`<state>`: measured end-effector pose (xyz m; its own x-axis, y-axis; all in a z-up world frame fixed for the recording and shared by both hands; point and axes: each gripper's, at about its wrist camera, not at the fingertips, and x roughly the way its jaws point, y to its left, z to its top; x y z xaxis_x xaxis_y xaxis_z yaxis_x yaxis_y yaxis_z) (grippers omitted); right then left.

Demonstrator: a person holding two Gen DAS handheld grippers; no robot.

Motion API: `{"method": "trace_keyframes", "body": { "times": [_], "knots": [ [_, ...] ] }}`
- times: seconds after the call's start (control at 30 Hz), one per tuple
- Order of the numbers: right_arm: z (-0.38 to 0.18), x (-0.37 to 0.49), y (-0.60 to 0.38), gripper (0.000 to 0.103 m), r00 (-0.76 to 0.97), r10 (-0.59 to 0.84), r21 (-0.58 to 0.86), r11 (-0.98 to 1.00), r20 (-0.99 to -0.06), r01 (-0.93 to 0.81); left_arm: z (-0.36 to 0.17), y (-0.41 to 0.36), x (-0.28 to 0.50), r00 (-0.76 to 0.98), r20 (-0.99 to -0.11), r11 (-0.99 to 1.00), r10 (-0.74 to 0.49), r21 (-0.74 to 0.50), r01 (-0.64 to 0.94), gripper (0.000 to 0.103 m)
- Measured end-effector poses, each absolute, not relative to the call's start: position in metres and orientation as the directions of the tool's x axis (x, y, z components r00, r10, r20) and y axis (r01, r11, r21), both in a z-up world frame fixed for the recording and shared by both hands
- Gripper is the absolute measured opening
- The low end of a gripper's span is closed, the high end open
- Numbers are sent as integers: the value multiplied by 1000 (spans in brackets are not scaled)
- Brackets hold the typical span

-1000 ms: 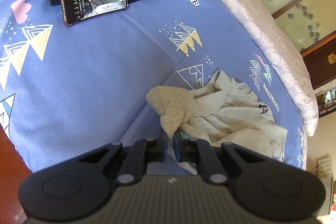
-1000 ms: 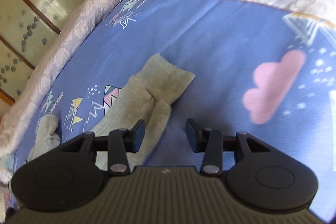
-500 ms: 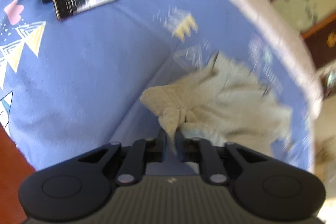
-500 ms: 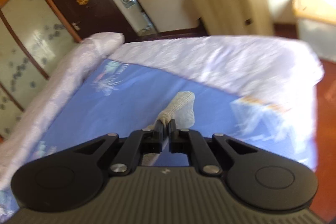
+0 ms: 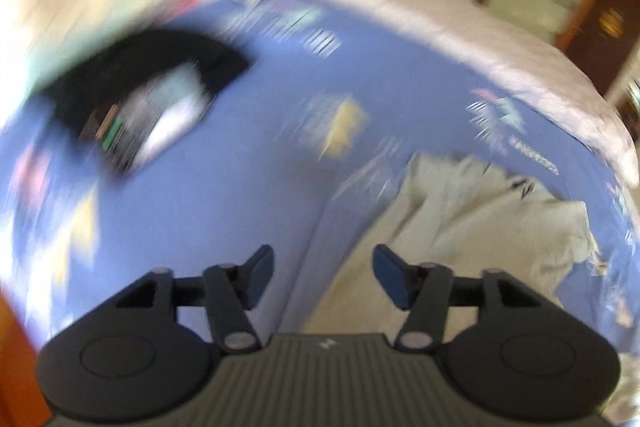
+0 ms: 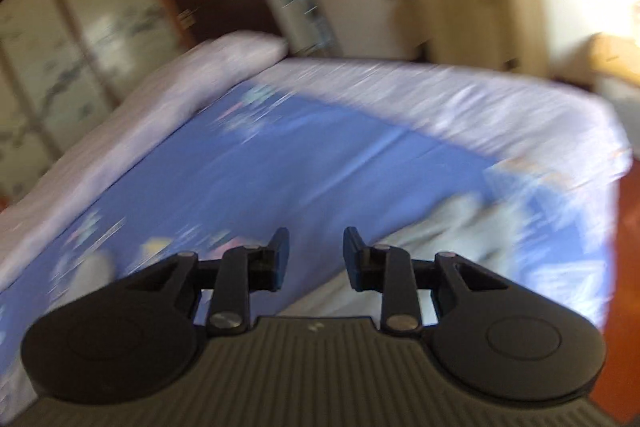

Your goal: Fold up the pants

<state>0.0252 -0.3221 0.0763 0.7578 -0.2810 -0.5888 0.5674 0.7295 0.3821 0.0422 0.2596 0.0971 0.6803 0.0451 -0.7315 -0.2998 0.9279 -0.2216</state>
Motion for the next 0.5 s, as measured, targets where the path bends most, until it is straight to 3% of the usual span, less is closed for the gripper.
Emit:
{"method": "trace_keyframes", "body": {
  "times": [0.03,0.1,0.17,0.33,0.37,0.43,0.5],
  "knots": [
    [71,35,-306,33,772,-213,404,752,-599,521,98,252,66,699,-713,947,51,-188,-261,66],
    [60,51,-271,33,777,-103,424,789,-621,444,92,235,117,728,-686,974,7,-160,-160,83],
    [49,61,-240,33,765,-18,431,818,-643,382,78,219,160,739,-673,983,-12,-141,-113,90],
    [30,74,-200,33,708,106,417,864,-698,282,24,184,247,666,-745,990,-38,-121,-78,96],
    [28,78,-197,33,701,109,403,875,-705,269,11,178,257,642,-766,989,-41,-121,-81,90],
    [33,81,-194,33,696,106,387,885,-710,260,-9,165,270,585,-809,989,-63,-130,-73,49],
    [35,86,-195,34,693,110,389,884,-712,260,-5,157,263,594,-803,989,-44,-118,-85,21]
  ]
}}
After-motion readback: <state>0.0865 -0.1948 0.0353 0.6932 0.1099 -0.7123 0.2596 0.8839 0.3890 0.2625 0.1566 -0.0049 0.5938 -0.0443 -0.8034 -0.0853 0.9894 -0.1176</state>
